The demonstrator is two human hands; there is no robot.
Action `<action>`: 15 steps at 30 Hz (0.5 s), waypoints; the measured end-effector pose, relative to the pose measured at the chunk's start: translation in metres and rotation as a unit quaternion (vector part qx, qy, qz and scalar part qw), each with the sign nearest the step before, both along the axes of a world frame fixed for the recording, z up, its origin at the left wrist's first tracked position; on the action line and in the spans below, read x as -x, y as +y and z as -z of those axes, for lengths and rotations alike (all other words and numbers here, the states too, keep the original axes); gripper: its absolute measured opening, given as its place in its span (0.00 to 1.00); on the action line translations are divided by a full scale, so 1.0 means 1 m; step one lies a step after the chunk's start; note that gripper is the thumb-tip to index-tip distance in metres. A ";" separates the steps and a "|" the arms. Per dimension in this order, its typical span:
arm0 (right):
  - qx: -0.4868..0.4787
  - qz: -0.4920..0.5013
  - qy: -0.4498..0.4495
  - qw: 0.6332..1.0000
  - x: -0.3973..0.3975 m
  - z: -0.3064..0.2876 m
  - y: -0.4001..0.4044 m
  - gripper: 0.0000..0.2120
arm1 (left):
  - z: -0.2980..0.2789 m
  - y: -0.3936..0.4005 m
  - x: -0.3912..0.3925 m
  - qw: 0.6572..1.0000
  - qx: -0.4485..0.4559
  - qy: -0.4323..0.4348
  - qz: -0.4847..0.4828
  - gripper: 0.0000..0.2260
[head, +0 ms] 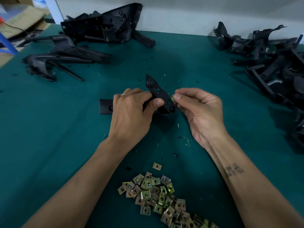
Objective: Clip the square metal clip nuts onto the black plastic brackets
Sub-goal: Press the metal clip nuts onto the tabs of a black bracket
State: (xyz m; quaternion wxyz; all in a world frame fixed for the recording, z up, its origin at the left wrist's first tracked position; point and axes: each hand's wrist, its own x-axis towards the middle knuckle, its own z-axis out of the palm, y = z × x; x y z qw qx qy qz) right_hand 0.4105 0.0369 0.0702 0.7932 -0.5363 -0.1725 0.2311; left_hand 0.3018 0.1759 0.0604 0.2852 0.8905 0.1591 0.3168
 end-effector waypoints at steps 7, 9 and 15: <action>0.049 0.026 -0.054 0.997 0.006 0.001 0.002 0.11 | 0.000 0.000 0.000 1.000 -0.007 -0.011 -0.006 0.16; 0.059 0.035 -0.072 0.995 0.009 0.003 0.002 0.10 | 0.000 0.000 0.000 1.000 -0.004 -0.013 -0.006 0.16; 0.061 0.006 -0.067 0.996 0.010 0.000 0.001 0.07 | 0.001 0.001 0.003 0.999 -0.019 -0.020 -0.017 0.13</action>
